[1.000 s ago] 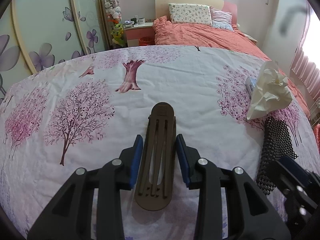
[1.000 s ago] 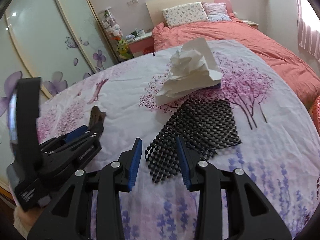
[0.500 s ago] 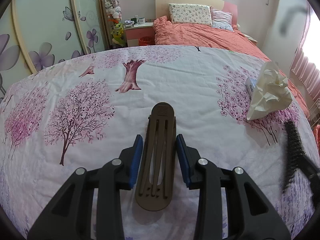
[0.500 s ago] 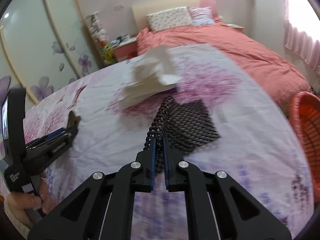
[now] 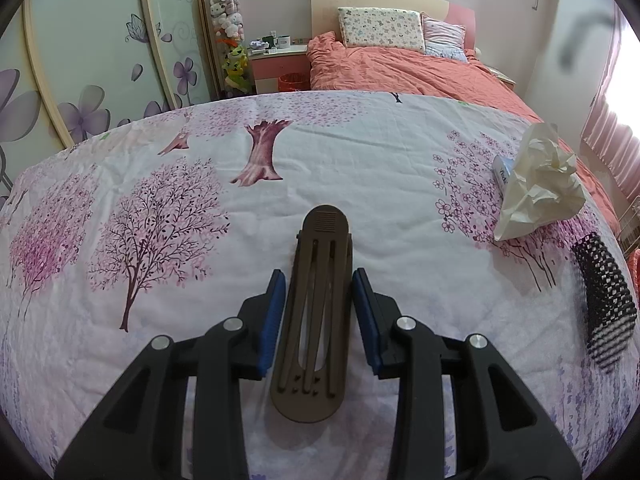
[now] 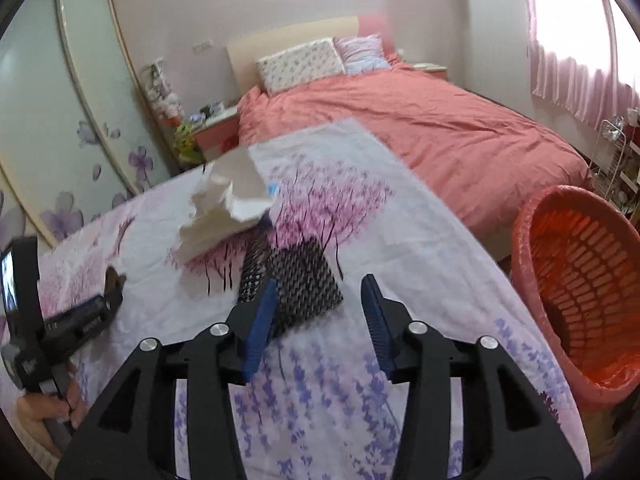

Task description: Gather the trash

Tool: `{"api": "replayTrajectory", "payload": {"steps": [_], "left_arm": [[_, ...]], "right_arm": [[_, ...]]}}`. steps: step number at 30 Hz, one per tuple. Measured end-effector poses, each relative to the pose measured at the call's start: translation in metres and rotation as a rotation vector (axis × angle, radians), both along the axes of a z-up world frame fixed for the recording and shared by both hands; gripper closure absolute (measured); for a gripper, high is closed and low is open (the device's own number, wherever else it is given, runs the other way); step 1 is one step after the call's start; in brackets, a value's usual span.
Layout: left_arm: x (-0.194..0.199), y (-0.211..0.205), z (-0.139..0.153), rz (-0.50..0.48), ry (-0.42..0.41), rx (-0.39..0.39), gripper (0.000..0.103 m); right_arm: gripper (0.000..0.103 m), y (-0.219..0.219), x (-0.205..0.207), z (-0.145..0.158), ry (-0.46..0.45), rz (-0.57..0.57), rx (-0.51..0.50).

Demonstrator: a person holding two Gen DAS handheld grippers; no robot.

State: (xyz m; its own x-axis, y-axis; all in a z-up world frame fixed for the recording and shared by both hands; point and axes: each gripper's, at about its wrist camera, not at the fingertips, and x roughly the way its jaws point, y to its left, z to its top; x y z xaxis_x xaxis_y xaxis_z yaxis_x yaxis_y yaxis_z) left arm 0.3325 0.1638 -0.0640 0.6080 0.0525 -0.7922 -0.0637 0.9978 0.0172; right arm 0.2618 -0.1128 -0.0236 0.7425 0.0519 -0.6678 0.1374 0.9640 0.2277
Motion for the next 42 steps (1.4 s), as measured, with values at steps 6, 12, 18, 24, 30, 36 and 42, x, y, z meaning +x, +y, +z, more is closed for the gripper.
{"api": "replayTrajectory", "payload": {"steps": [6,12,18,24,30,36,42], "left_arm": [[0.0,0.0,0.0,0.0,0.0,-0.002,0.066],[0.0,-0.001,0.0,0.001,0.0,-0.001,0.066],[0.0,-0.001,0.0,0.001,0.0,-0.001,0.067],[0.0,-0.001,0.0,0.002,0.0,-0.003,0.067],[-0.001,-0.001,0.0,-0.002,-0.003,-0.001,0.066],[-0.011,-0.008,0.001,-0.043,-0.003,-0.009,0.059],[-0.015,-0.018,0.002,-0.072,-0.012,0.004,0.07]], "right_arm": [[0.049,0.022,0.007,-0.007,0.001,0.113,0.018],[0.043,0.057,0.026,-0.022,0.047,0.191,-0.007],[0.044,0.073,0.044,-0.033,0.122,0.175,-0.077],[0.097,0.036,0.031,-0.032,0.132,0.127,0.012],[0.098,-0.007,-0.001,-0.017,0.059,0.069,0.08],[0.098,-0.021,-0.011,-0.012,0.02,0.084,0.103],[0.098,-0.021,-0.007,-0.018,0.017,0.115,0.124]]}}
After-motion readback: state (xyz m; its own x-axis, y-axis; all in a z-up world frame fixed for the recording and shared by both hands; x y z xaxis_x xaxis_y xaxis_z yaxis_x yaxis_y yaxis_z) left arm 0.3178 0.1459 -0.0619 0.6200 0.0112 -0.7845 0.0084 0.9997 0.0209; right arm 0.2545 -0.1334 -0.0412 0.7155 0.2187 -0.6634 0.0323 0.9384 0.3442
